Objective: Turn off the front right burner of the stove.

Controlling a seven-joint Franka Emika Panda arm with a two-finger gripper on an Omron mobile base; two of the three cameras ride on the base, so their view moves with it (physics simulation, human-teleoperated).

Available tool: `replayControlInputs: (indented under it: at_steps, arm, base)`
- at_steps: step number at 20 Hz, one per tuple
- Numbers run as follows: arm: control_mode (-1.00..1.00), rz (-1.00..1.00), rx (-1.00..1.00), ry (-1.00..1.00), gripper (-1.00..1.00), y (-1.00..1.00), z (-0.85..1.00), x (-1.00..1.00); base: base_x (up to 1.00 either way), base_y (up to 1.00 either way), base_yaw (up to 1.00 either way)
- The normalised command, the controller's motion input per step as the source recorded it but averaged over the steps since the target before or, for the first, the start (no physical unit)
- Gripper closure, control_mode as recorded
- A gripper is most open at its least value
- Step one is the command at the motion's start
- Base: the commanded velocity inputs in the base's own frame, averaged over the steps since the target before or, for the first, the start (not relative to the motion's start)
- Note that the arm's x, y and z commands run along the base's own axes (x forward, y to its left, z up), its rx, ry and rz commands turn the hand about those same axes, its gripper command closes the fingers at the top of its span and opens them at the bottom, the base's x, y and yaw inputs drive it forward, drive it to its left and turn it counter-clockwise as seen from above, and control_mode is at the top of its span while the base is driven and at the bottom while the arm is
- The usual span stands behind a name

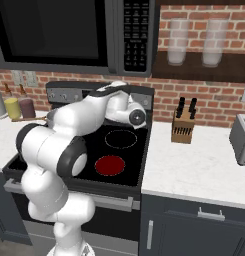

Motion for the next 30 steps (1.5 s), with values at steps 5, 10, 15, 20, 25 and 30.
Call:
replayControlInputs:
  at_steps: [5, 10, 15, 20, 25, 30]
  arm:
    - [-1.00, 0.00, 0.00, 0.00, -1.00, 0.00, -0.03, 0.20]
    - [-1.00, 0.00, 0.00, 0.00, -1.00, -0.01, -0.08, 0.24]
    - [-1.00, 0.00, 0.00, 0.00, -1.00, -0.07, -0.07, 0.22]
    - [-1.00, 0.00, 0.00, 0.00, -1.00, -0.23, -0.11, 0.15]
    - [-1.00, 0.00, 0.00, 0.00, -1.00, -0.16, -0.07, 0.15]
    - [-1.00, 0.00, 0.00, 0.00, -1.00, -0.05, -0.07, 0.22]
  base:
    - [0.00, 0.00, 0.00]
    - [0.00, 0.00, 0.00]
    - [0.00, 0.00, 0.00]
    - [0.00, 0.00, 0.00]
    - [0.00, 0.00, 0.00]
    - [0.00, 0.00, 0.00]
